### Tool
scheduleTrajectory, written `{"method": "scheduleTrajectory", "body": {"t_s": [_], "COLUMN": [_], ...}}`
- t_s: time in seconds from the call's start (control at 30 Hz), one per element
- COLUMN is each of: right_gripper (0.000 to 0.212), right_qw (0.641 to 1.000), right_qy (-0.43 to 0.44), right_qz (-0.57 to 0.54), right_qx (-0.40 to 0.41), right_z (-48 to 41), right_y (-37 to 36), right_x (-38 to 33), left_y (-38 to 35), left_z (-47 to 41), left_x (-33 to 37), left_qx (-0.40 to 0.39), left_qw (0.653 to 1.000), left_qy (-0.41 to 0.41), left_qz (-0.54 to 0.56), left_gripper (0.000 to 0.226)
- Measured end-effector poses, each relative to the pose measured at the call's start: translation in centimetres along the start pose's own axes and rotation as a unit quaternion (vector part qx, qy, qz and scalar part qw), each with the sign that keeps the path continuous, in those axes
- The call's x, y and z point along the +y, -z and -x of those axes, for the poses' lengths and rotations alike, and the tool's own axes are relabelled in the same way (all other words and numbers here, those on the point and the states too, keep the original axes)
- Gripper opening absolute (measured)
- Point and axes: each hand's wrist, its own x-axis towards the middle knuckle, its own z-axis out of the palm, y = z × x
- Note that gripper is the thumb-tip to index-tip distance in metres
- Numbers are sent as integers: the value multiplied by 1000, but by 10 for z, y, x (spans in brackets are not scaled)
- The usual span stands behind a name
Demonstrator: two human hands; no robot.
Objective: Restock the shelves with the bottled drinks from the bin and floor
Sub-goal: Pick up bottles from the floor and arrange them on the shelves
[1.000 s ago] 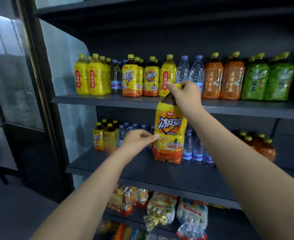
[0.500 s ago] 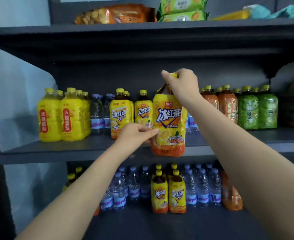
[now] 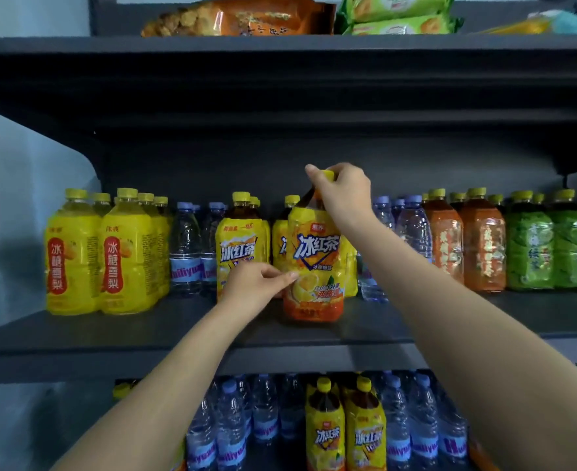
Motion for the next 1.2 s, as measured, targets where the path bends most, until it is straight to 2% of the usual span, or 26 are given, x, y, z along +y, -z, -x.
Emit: {"method": "scheduleTrajectory", "body": {"t_s": [0.2, 0.37, 0.5, 0.67, 0.83, 0.9, 1.2], "right_gripper": [57, 58, 55, 59, 90, 95, 96], "right_qw": [999, 999, 994, 978, 954, 947, 958], "right_qy": [-17, -21, -26, -29, -38, -44, -37], "right_qz": [-20, -21, -80, -131, -138, -135, -103], "right_qx": [-21, -43, -63, -161, -264, -288, -264], "right_z": [-5, -11, -5, 11, 19, 17, 10], "right_y": [-27, -37, -36, -20, -6, -3, -15], "right_x": [17, 24, 38, 60, 75, 75, 78], "left_y": [-6, -7, -7, -5, -5, -6, -6], "left_z": [-18, -21, -23, -24, -23, -22, -31], "left_x": [-24, -31, -31, -27, -28, -29, -35], "left_qx": [2, 5, 0, -8, -5, -1, 18], "left_qw": [1000, 1000, 1000, 1000, 1000, 999, 1000], "left_qy": [2, 9, 9, 22, 22, 23, 24], "left_qz": [-8, 29, 10, 12, 20, 25, 6], "left_gripper": [16, 14, 16, 14, 16, 17, 21]}}
